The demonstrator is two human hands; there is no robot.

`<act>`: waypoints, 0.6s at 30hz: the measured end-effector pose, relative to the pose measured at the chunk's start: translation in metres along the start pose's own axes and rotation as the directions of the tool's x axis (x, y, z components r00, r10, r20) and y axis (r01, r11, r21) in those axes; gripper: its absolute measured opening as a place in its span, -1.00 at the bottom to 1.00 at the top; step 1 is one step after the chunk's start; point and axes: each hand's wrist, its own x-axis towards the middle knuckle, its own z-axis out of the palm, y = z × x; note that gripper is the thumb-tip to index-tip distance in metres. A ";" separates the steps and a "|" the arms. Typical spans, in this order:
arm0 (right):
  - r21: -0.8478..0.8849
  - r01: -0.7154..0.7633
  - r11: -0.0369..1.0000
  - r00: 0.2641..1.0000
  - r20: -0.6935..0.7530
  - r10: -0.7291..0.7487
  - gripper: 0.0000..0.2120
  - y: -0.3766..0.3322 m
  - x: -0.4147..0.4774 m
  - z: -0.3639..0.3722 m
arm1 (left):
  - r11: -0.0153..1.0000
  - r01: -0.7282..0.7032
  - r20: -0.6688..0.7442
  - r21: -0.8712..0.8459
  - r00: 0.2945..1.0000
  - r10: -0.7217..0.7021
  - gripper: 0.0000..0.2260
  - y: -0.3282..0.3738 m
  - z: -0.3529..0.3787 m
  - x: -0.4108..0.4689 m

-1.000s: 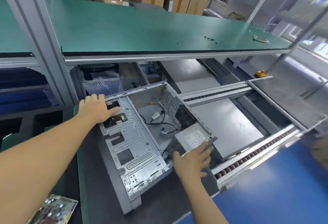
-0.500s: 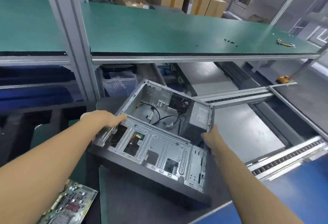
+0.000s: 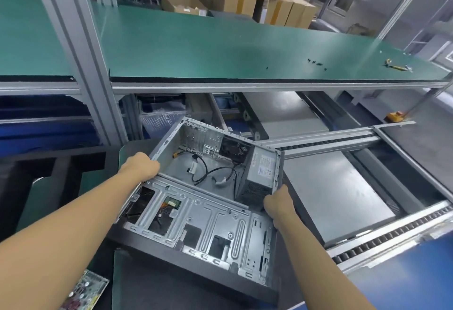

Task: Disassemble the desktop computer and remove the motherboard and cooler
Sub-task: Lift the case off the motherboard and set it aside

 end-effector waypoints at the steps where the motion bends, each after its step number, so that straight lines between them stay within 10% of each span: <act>1: -0.004 0.025 1.000 1.000 0.003 -0.025 -0.58 -0.002 0.003 0.000 | 1.000 0.004 -0.006 -0.006 1.000 -0.004 -0.67 -0.002 0.001 -0.001; 9: 0.066 0.287 0.956 0.957 0.022 -0.289 -0.64 -0.050 0.025 0.002 | 0.979 0.005 -0.231 -0.204 0.972 -0.053 -0.77 -0.023 -0.014 -0.017; 18: 0.318 0.549 0.773 0.827 -0.070 -0.558 -0.31 -0.113 0.027 -0.004 | 0.806 -0.341 -0.591 -0.483 0.806 -0.013 -0.92 -0.021 -0.032 -0.046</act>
